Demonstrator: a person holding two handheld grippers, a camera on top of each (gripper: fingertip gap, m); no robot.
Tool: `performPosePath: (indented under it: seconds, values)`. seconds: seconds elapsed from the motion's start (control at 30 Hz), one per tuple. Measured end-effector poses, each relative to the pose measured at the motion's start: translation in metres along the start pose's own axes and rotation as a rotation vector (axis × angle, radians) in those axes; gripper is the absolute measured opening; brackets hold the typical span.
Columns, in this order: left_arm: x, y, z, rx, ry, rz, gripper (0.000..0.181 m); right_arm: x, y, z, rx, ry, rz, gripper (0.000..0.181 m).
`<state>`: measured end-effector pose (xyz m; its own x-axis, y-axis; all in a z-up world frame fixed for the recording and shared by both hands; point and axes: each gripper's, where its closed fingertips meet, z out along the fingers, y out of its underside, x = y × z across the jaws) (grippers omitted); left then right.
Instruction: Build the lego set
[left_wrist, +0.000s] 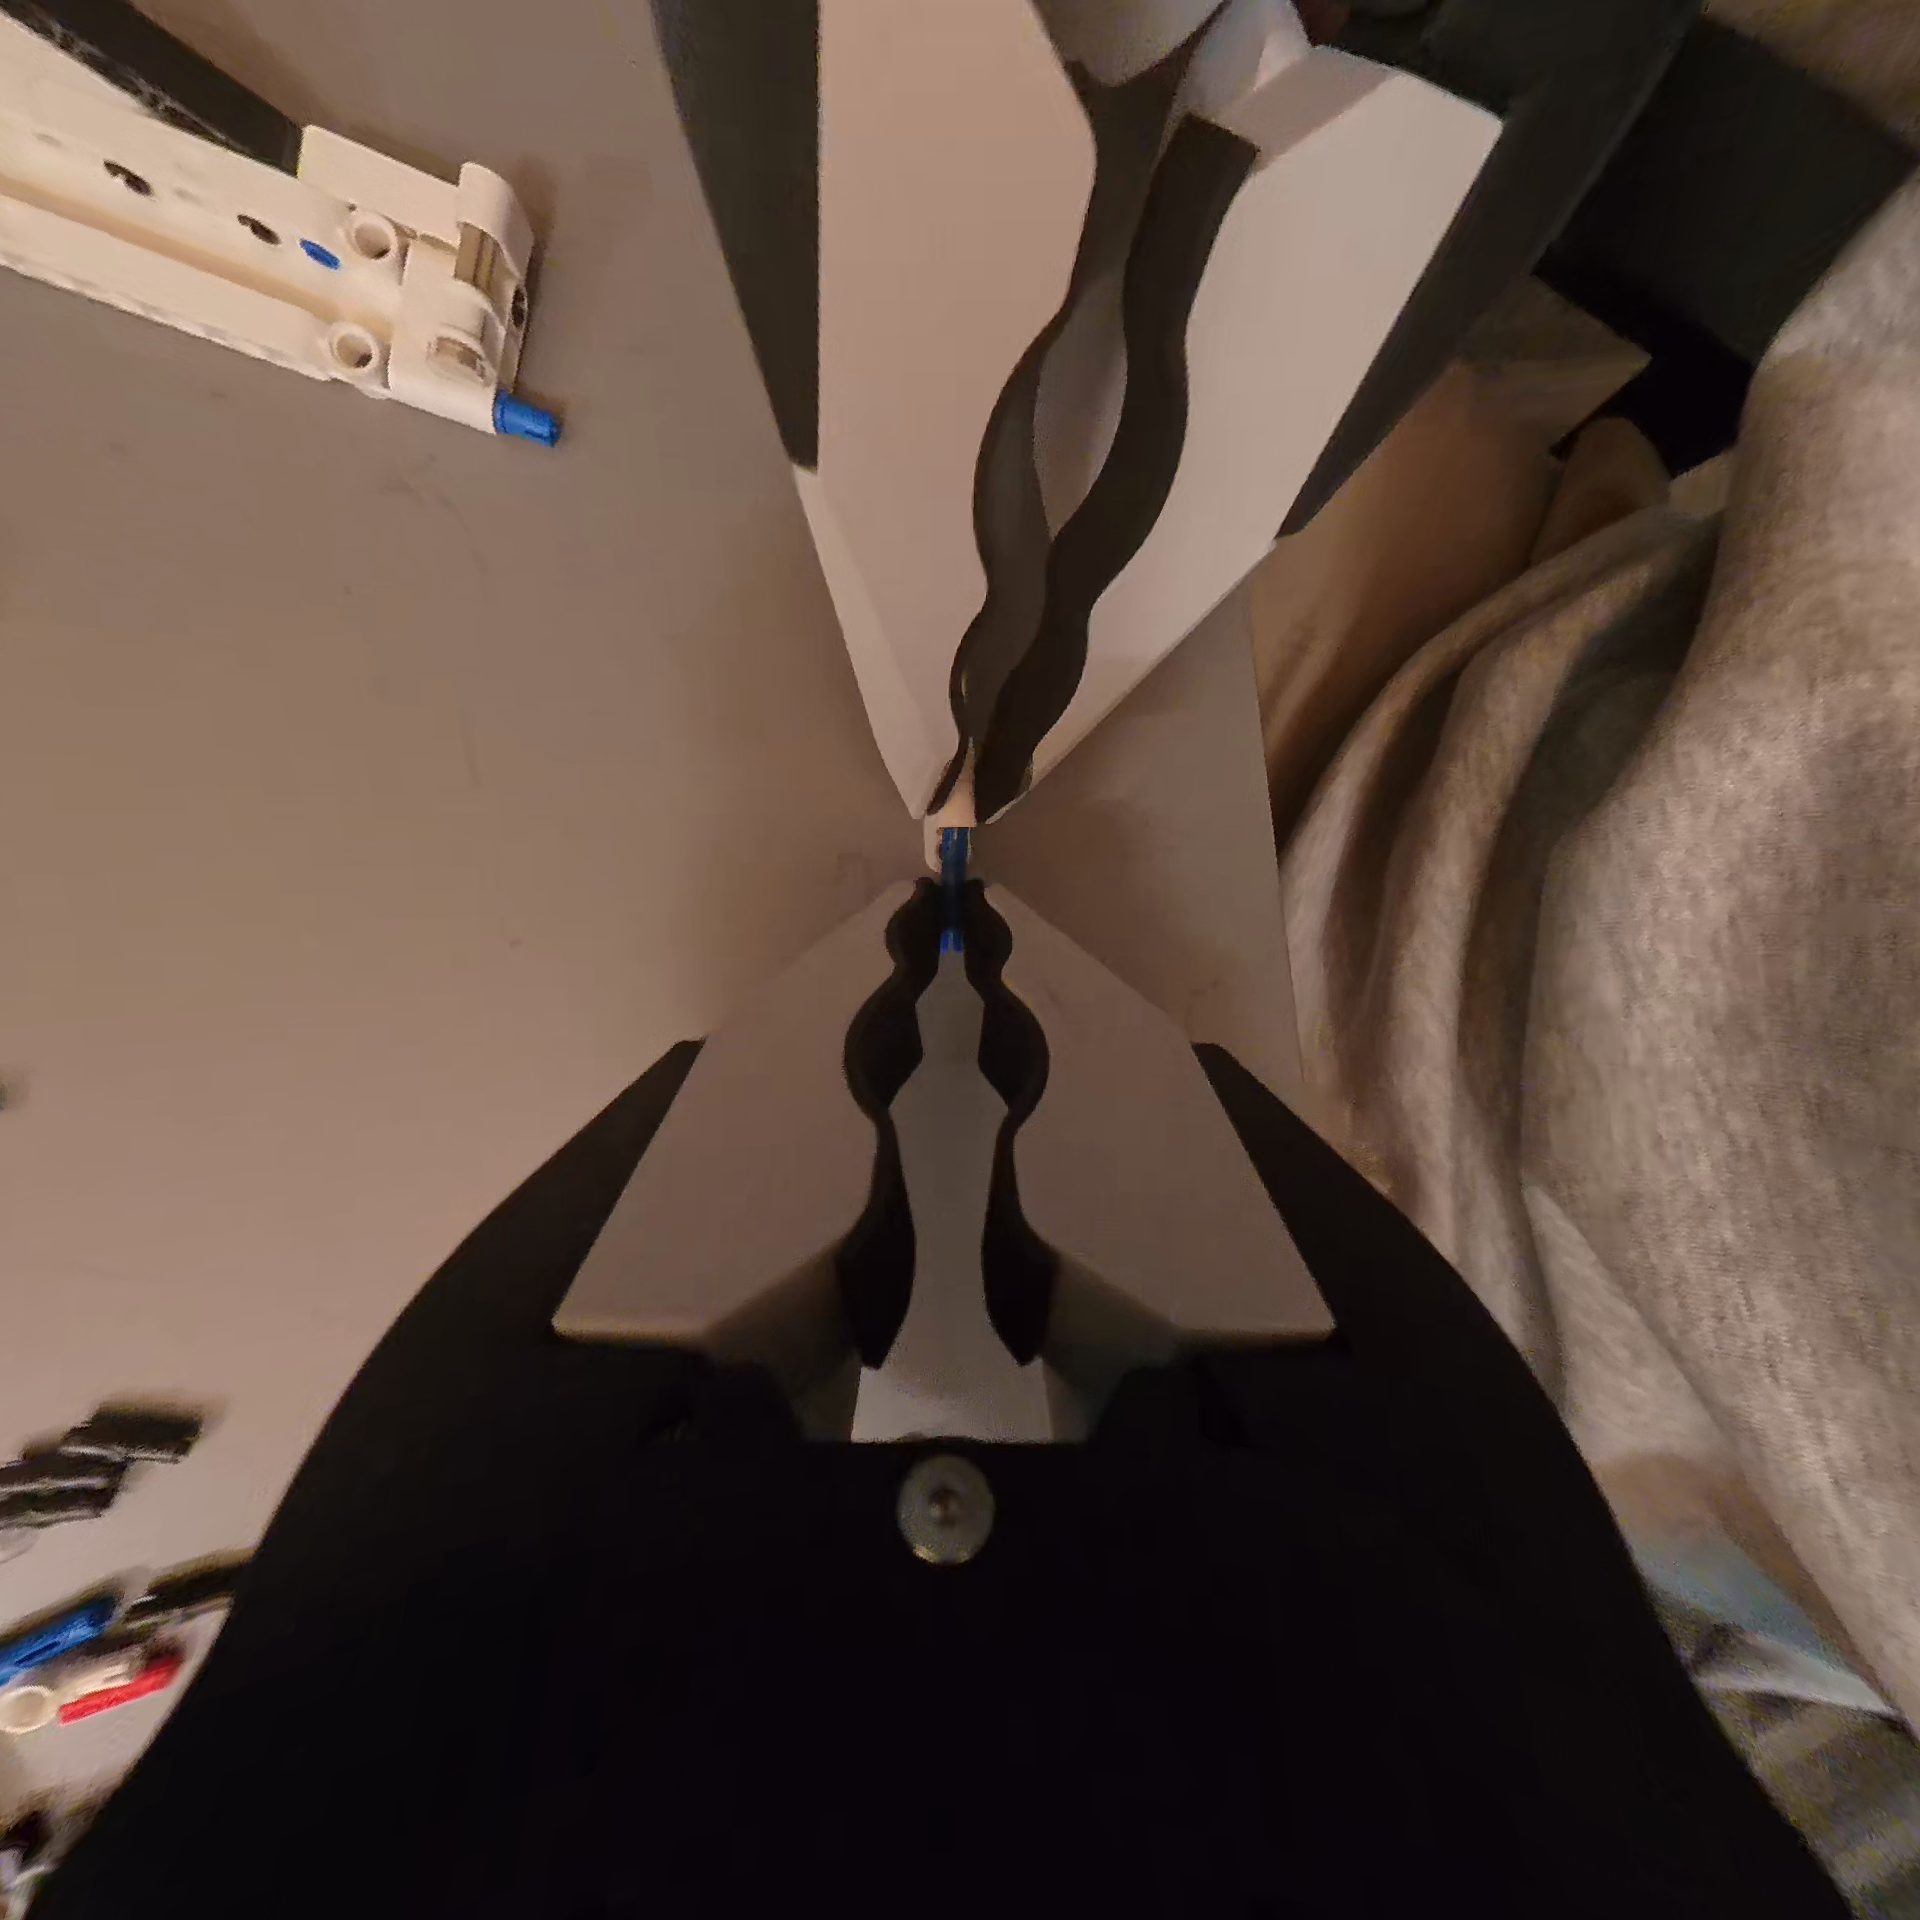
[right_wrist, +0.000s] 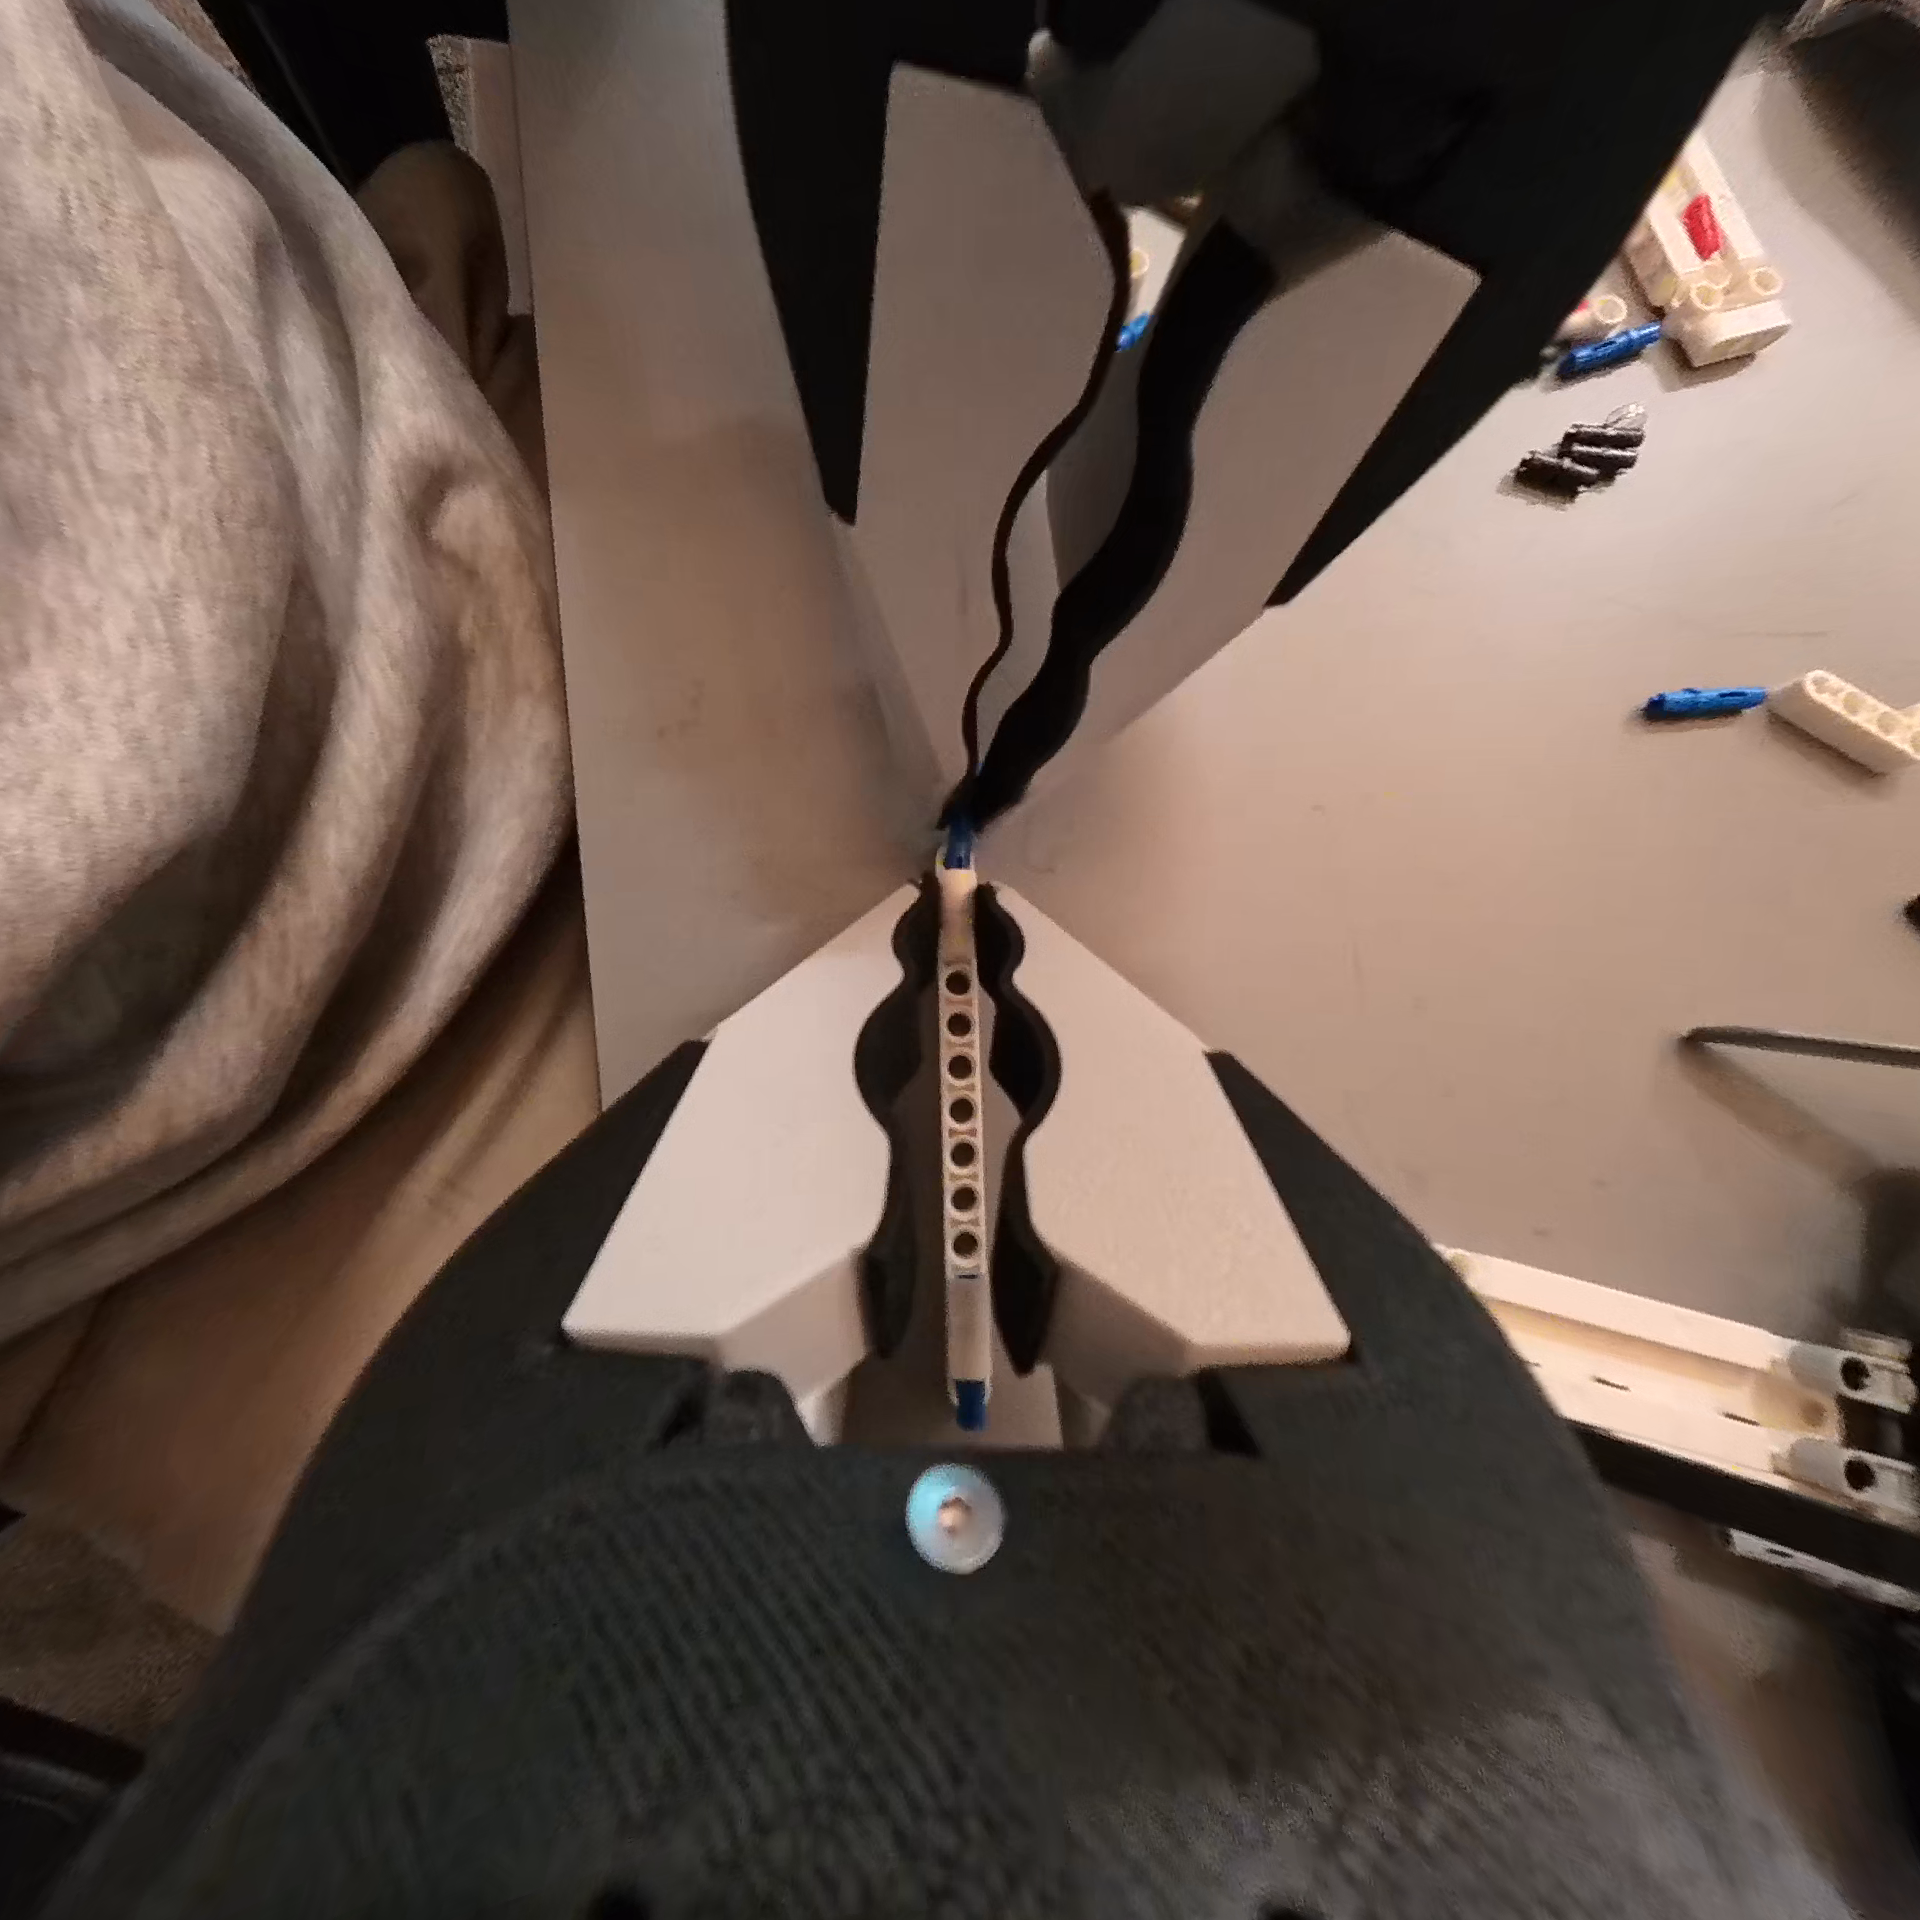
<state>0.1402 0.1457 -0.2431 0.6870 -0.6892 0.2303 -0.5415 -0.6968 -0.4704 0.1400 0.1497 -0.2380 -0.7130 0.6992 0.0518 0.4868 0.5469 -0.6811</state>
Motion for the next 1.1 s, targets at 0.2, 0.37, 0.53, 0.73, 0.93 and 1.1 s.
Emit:
performPosePath:
  seconds: [0.2,0.37,0.53,0.73,0.93,1.1]
  values:
    - [0.0026,-0.0007,0.0018,0.08,-0.023,-0.073,0.001,0.0005,0.0,0.0002,0.012,0.001,0.013,0.006]
    - [0.0008,-0.0019,0.0018,0.047,-0.037,0.0,0.001,-0.0007,-0.001,0.0011,0.011,-0.013,-0.003,0.006]
    - [0.0008,-0.0016,0.0017,-0.004,-0.03,0.044,0.001,-0.0012,-0.0013,0.0019,-0.001,-0.019,-0.004,0.006]
    - [0.0006,-0.003,0.0022,0.055,-0.022,0.006,0.001,-0.0007,-0.0015,0.0019,0.033,-0.032,0.021,0.006]
    - [0.0055,0.0033,0.0021,0.114,-0.067,0.012,0.016,0.0011,-0.0017,0.0023,0.049,0.03,0.012,0.006]
    - [-0.0005,0.0044,0.0011,0.153,-0.091,-0.019,0.002,0.001,-0.0019,0.0023,0.071,0.033,0.03,0.006]
